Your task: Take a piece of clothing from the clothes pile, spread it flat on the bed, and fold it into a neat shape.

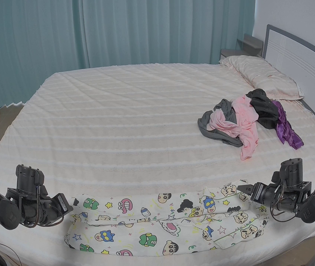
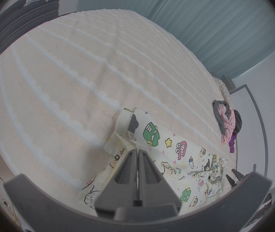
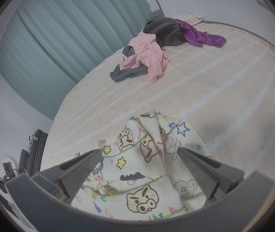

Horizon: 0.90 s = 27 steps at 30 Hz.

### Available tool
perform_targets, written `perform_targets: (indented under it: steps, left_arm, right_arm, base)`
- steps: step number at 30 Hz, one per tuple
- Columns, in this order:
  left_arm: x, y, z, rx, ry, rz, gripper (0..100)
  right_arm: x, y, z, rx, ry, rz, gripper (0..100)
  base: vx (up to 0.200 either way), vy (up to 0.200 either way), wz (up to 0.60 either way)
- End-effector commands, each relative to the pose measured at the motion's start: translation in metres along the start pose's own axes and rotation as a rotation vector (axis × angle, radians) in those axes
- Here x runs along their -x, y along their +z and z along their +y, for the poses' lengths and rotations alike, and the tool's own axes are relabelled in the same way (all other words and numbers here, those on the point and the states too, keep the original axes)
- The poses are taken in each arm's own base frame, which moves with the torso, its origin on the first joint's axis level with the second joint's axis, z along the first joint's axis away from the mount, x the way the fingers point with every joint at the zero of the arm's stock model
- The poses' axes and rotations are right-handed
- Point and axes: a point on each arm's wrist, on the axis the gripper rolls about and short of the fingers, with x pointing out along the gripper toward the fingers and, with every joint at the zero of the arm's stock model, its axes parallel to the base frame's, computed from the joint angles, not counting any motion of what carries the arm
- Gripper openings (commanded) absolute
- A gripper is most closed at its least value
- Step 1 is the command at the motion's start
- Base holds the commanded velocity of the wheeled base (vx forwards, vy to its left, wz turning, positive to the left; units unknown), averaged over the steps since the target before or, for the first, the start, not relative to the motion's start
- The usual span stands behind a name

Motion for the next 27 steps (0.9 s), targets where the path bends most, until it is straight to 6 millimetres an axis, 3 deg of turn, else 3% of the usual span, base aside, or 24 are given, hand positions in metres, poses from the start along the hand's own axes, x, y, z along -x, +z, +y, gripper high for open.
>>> perform_targets:
  steps: [1,7,14,21,27]
  left_arm:
    - [0.006,0.004,-0.004,-0.002,-0.017,-0.017,0]
    - [0.007,0.006,-0.007,0.000,-0.009,-0.008,0]
    - [0.007,0.011,-0.011,0.000,-0.022,-0.025,0]
    - [0.005,0.022,-0.020,-0.002,-0.047,-0.054,0]
    - [0.007,0.045,-0.041,-0.011,-0.100,-0.113,0]
  right_arm:
    - [-0.002,0.013,0.030,0.045,0.070,-0.010,100]
    - [-0.030,0.004,0.053,0.100,0.042,0.116,100]
    - [-0.080,-0.015,0.042,0.134,-0.055,0.196,100]
    - [-0.092,-0.018,0.034,0.142,-0.091,0.208,100]
    - [-0.093,-0.016,0.036,0.136,-0.085,0.197,100]
  base:
    - [0.000,0.000,0.00]
    - [0.000,0.000,0.00]
    - [0.000,0.000,0.00]
    - [0.000,0.000,0.00]
    - [0.000,0.000,0.00]
